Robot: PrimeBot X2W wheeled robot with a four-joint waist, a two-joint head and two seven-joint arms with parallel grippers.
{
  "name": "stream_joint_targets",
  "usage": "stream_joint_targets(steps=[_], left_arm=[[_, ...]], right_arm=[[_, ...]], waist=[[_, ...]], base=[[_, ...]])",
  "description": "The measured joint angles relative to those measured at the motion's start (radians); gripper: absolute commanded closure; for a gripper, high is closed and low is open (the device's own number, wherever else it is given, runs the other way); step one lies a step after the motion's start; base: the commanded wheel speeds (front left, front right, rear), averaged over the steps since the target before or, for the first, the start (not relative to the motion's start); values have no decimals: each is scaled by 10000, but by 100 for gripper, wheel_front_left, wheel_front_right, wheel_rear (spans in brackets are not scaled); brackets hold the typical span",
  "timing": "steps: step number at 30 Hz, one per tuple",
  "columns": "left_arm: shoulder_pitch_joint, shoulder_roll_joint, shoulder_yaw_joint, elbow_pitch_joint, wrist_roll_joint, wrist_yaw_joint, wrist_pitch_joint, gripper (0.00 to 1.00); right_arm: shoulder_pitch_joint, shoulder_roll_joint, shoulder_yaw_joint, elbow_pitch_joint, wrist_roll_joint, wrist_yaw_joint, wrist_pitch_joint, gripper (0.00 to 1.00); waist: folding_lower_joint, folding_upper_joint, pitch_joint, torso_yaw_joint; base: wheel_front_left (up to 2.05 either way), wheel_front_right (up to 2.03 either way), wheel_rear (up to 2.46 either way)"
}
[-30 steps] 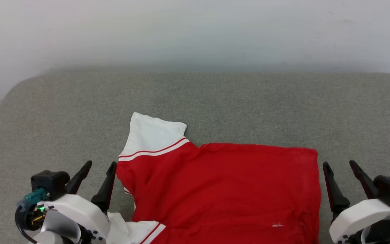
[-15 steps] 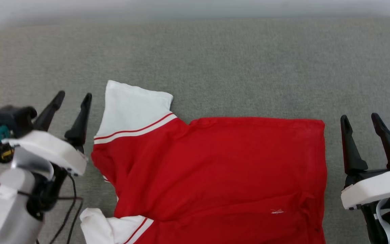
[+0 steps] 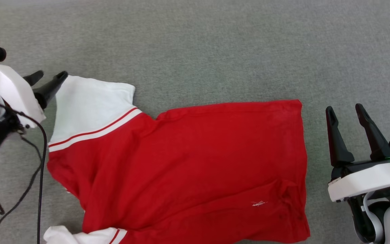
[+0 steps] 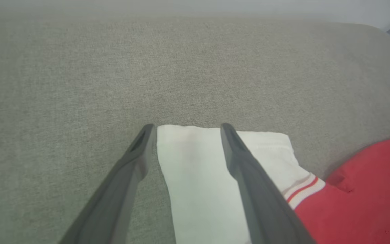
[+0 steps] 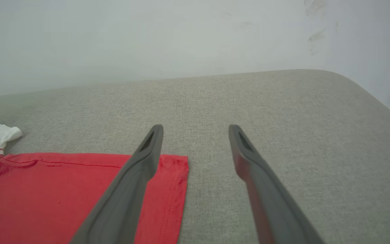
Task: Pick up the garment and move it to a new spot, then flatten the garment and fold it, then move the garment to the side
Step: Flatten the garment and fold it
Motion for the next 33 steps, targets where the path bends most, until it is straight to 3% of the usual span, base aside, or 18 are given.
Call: stream_joint_targets(steps=[5,11,12,13,14,15,20,25,33], left_arm=[[-528,531,-201,642,-884,-21,2330,0],[-829,736,-343,1028,-1243,69,3616,0],[-884,750,-389,1064,-1262,79,3747,24],[-924,754,-433,1095,-1258,113,3835,56],[-959,757,-491,1124,-1246,127,3939,74],[-982,742,-520,1141,-1229,150,4002,100],[-1011,525,-711,1365,-1313,186,4343,100],[-1013,393,-834,1394,-1085,90,3879,100],[-1105,190,-961,782,-763,-21,2901,100]], right_arm=[[-41,-2,100,247,203,0,-247,0],[-53,0,153,585,481,0,-533,0],[-59,-2,151,642,510,0,-550,0],[-63,-2,159,700,533,0,-593,0],[-73,0,167,756,596,0,-617,0],[-80,0,182,811,646,0,-616,0],[-224,0,224,1083,763,0,-370,0],[-352,0,169,1425,1053,0,270,0],[-1576,-4,257,2602,966,0,2993,0]], waist=[[0,0,374,-360],[-1,0,747,-680],[-2,0,787,-719],[-2,0,820,-747],[-2,0,853,-767],[-2,0,878,-783],[-4,0,847,-808],[-3,0,693,-721],[-2,0,329,-401]], base=[[0,0,0],[0,0,0],[0,0,0],[0,0,0],[0,0,0],[0,0,0],[0,0,0],[0,0,0],[0,0,0]])
